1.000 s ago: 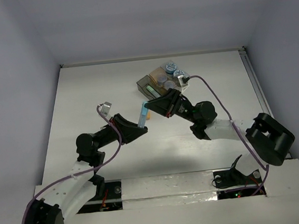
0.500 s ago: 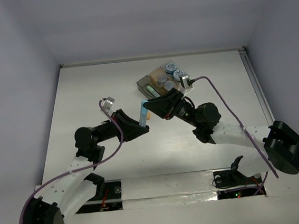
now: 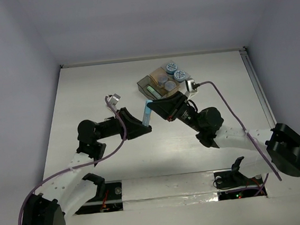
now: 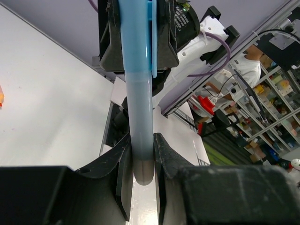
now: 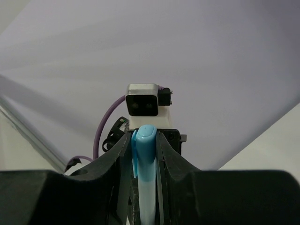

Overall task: Sort the stationery into containers
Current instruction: Close the pen cap on the pen, then place the pen in the storage box, then pick up the pen from the center of the board.

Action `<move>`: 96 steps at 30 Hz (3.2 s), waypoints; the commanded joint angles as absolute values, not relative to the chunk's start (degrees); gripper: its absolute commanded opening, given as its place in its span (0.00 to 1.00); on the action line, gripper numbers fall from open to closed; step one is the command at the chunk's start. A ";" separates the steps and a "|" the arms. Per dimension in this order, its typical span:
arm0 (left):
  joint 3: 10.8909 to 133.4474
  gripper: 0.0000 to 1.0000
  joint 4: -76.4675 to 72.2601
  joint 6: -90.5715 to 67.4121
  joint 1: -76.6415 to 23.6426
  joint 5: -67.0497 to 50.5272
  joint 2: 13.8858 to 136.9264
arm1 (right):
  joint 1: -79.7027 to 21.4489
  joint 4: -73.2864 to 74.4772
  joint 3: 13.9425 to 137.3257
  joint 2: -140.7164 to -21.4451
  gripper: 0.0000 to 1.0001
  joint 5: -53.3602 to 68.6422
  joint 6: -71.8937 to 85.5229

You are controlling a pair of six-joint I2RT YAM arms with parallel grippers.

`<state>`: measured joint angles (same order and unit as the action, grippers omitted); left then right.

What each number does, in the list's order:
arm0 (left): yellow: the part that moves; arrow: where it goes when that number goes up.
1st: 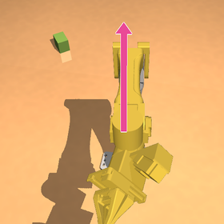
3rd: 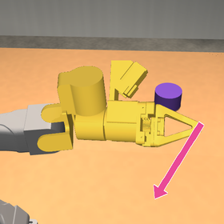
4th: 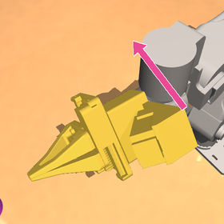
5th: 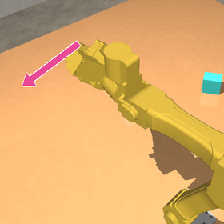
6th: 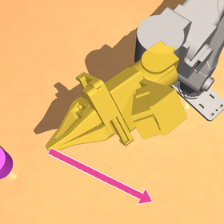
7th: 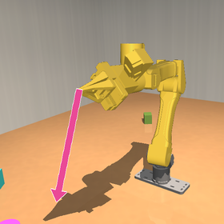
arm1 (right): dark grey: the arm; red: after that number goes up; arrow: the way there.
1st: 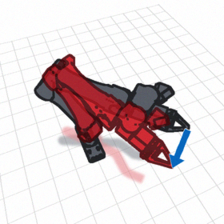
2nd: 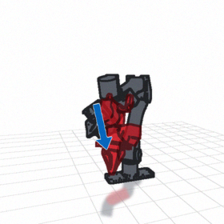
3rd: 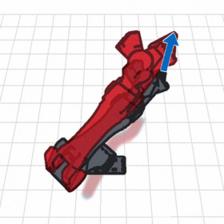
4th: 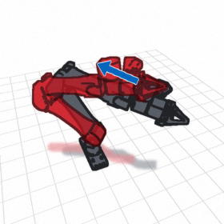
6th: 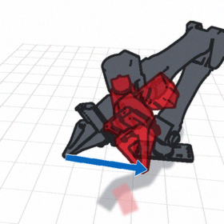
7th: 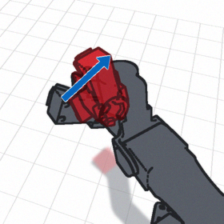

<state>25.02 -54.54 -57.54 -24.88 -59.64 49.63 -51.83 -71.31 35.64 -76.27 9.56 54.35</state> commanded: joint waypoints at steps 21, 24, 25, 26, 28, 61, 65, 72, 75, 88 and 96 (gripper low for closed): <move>40.15 0.00 -57.31 -58.44 -24.35 -20.40 87.33 | -52.65 -2.03 30.32 -36.83 0.00 -19.08 35.42; 45.69 0.00 -53.63 -60.02 -24.96 -15.57 91.39 | -52.65 -0.18 30.59 -37.62 0.13 -18.90 34.63; 47.97 0.00 -53.27 -60.90 -24.96 -14.16 94.28 | -52.65 -0.18 30.59 -37.88 0.18 -18.46 34.19; 48.86 0.00 -52.83 -61.78 -24.96 -13.72 95.70 | -52.65 -0.18 30.59 -37.88 0.22 -18.28 34.02; 51.84 0.00 -51.42 -63.80 -24.96 -12.66 99.20 | -52.65 -0.18 30.50 -38.06 0.36 -17.76 32.88; 55.80 0.58 -49.48 -69.80 -30.76 -6.07 106.89 | -52.65 7.99 36.03 -34.10 0.52 -24.41 23.82; 58.00 0.68 -49.39 -63.38 -31.90 -7.20 103.19 | -52.65 10.02 36.30 -38.04 0.60 -29.78 24.78; 57.05 0.69 -49.40 -45.20 -35.85 -7.30 91.95 | -49.85 14.14 37.97 -47.10 0.73 -34.88 26.80; 52.57 0.68 -48.34 -38.16 -38.13 -6.51 85.09 | -43.18 15.46 38.23 -51.58 0.78 -33.24 26.54; 27.87 0.66 -41.84 -32.08 -42.19 -5.01 56.54 | -25.15 19.51 46.31 -76.01 0.95 -18.38 29.00; 24.44 0.67 -33.93 -25.85 -42.71 -5.19 48.52 | -24.52 16.88 49.75 -90.18 0.79 -15.47 32.95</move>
